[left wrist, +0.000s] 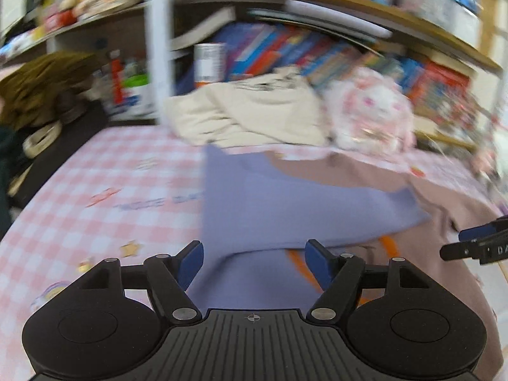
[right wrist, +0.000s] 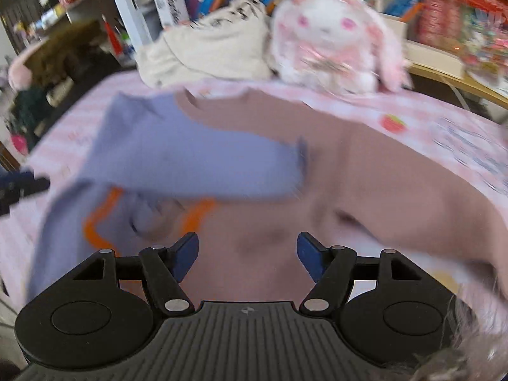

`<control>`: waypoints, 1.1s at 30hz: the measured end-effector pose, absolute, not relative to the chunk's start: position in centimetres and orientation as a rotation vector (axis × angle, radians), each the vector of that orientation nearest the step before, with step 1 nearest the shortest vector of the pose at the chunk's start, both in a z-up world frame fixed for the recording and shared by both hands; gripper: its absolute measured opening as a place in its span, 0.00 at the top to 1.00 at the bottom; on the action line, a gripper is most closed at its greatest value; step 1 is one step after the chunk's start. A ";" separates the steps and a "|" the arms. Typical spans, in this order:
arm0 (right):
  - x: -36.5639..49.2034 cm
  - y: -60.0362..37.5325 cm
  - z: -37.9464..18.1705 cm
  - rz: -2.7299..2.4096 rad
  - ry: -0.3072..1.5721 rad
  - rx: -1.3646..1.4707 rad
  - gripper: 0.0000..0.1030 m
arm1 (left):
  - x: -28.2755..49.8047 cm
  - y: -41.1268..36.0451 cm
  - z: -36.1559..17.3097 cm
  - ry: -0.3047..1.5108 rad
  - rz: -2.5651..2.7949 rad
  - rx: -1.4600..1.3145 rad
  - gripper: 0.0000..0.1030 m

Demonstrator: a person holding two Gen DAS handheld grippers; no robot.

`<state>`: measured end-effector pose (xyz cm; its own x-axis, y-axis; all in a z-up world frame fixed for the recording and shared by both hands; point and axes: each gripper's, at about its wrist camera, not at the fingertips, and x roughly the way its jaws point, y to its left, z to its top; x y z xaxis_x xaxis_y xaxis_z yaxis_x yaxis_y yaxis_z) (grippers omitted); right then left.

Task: Fold clothes
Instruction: 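Lift the sweater with both grippers and shake it open over the mat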

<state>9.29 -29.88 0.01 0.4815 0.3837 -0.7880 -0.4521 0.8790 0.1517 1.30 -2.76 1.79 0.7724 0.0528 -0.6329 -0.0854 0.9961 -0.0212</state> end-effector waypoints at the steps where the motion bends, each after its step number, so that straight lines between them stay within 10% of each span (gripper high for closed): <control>1: 8.6 -30.6 -0.3 0.495 0.941 -0.088 0.35 | 1.5 -3.8 1.7 0.687 0.055 -0.027 0.29; 8: 4.9 -33.8 -2.5 0.408 0.945 -0.161 0.42 | 2.5 -9.0 0.7 0.735 -0.025 0.106 0.29; 22: 3.8 -35.5 -2.7 0.562 0.998 -0.045 0.86 | 0.4 -5.9 -0.3 0.847 0.211 0.020 0.29; 33: 2.2 -34.4 -2.5 0.684 1.053 -0.042 0.89 | 4.8 -14.8 -0.4 0.691 0.011 0.266 0.30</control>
<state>2.16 -34.44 -2.46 0.3103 0.4982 -0.8096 -0.5371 0.7946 0.2831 4.77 -14.79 -0.38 0.7722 0.0982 -0.6277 0.0774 0.9661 0.2464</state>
